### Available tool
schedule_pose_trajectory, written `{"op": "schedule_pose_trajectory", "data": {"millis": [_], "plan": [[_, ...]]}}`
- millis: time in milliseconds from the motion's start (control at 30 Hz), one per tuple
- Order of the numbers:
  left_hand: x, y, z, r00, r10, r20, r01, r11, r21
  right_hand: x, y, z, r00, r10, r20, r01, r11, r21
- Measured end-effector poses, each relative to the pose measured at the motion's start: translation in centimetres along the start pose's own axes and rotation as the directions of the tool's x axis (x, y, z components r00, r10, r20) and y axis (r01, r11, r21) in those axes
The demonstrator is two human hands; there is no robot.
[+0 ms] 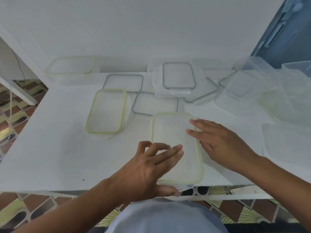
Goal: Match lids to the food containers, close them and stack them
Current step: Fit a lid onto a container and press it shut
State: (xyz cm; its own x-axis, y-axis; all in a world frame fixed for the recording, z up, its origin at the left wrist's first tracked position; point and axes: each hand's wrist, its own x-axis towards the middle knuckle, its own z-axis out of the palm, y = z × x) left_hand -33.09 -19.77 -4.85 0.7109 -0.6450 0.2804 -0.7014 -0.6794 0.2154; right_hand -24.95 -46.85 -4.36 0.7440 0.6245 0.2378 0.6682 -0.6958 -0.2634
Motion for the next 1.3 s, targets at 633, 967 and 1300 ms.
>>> {"op": "schedule_pose_trajectory", "data": {"millis": [633, 967, 1300], "plan": [[0.3, -0.2, -0.8, 0.923, -0.171, 0.344, 0.166, 0.985, 0.044, -1.6, -5.3, -2.7, 0.819, 0.115, 0.562, -0.138, 0.99, -0.002], [-0.4, -0.2, 1.1, 0.97, -0.149, 0.192, 0.138, 0.988, 0.069, -2.2, -6.0, -0.9, 0.856, 0.117, 0.503, -0.111, 0.993, -0.043], [-0.3, -2.3, -1.7, 0.926, -0.085, 0.367, 0.11, 0.993, -0.049, -2.7, -6.0, -0.8, 0.91, 0.128, 0.394, -0.06, 0.982, -0.18]]}}
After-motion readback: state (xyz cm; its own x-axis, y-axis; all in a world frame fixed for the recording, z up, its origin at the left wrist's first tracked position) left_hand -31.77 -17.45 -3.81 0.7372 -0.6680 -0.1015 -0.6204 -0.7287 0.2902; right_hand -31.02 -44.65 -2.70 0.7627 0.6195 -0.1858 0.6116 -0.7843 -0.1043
